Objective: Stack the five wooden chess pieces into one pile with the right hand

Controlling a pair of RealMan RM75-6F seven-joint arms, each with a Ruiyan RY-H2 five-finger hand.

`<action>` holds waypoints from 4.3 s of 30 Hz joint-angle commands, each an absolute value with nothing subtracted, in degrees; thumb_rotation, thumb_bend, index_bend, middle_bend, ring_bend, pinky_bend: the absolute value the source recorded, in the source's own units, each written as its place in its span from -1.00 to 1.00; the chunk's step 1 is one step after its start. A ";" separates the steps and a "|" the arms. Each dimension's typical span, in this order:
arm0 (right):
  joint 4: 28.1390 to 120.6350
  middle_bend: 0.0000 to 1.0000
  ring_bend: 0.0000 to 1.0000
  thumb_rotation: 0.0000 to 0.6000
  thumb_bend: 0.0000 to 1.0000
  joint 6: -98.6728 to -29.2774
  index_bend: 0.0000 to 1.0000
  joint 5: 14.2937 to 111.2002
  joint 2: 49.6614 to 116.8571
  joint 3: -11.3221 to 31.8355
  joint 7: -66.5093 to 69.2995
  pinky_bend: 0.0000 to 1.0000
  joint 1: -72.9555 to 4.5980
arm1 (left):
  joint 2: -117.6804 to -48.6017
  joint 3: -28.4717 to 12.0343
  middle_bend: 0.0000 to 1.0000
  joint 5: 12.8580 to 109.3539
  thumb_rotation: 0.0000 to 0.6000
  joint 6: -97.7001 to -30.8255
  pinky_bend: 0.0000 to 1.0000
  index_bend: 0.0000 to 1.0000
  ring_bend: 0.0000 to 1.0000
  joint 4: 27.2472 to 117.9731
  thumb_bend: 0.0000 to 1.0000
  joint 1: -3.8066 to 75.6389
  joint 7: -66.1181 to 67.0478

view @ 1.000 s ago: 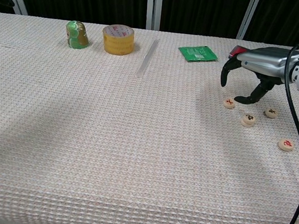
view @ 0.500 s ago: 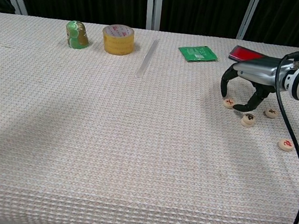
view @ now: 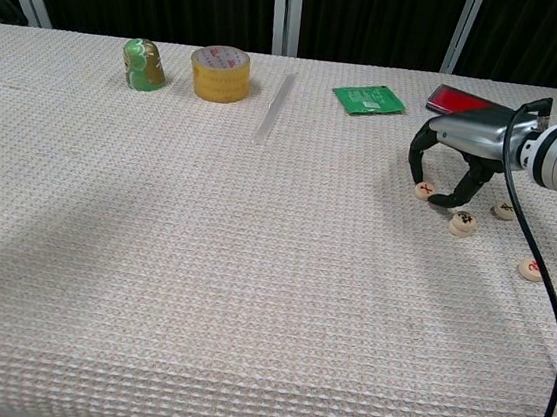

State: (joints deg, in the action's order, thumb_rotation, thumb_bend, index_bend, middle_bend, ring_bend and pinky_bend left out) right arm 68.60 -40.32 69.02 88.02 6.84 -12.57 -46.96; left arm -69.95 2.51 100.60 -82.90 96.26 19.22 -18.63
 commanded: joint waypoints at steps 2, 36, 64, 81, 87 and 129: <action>71.34 -0.46 -0.89 1.00 -0.41 -42.77 0.03 70.40 85.89 6.99 -11.62 -0.73 -46.03 | -69.82 2.45 -0.58 100.66 1.00 -83.04 -0.55 -0.45 -0.65 96.28 -1.00 19.20 -18.65; 81.83 -0.47 -0.89 1.00 -0.41 -46.57 0.00 75.91 77.71 2.19 -11.62 -0.73 -40.72 | -70.29 2.42 -0.58 101.05 1.00 -82.54 -0.55 -0.45 -0.65 96.73 -1.00 19.89 -18.35; 83.46 -0.48 -0.89 1.00 -0.41 -49.00 -0.24 76.58 75.94 2.50 -10.45 -0.77 -39.39 | -70.22 2.52 -0.58 100.60 1.00 -81.78 -0.55 -0.45 -0.65 96.60 -1.00 20.18 -18.66; 71.76 -0.51 -0.89 1.00 -0.55 -46.18 -0.18 72.46 80.59 2.83 -8.76 -0.77 -38.33 | -70.51 2.49 -0.58 100.67 1.00 -82.05 -0.55 -0.45 -0.65 96.75 -1.00 20.07 -18.25; 68.65 -0.51 -0.89 1.00 -0.55 -45.48 -0.15 73.15 82.84 2.89 -7.84 -0.77 -38.71 | -70.36 2.55 -0.58 100.33 1.00 -82.64 -0.55 -0.45 -0.65 96.60 -1.00 19.55 -18.62; 84.70 -0.46 -0.89 1.00 -0.31 -47.80 0.08 80.43 74.82 2.91 -11.08 -0.78 -40.41 | -70.69 2.85 -0.58 100.62 1.00 -82.87 -0.55 -0.45 -0.65 96.11 -1.00 19.18 -18.98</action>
State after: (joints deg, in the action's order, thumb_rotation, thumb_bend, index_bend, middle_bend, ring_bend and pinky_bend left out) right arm 84.82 -47.95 80.61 74.66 2.92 -10.81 -40.28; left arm -70.68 2.84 100.61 -82.86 96.12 19.18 -18.97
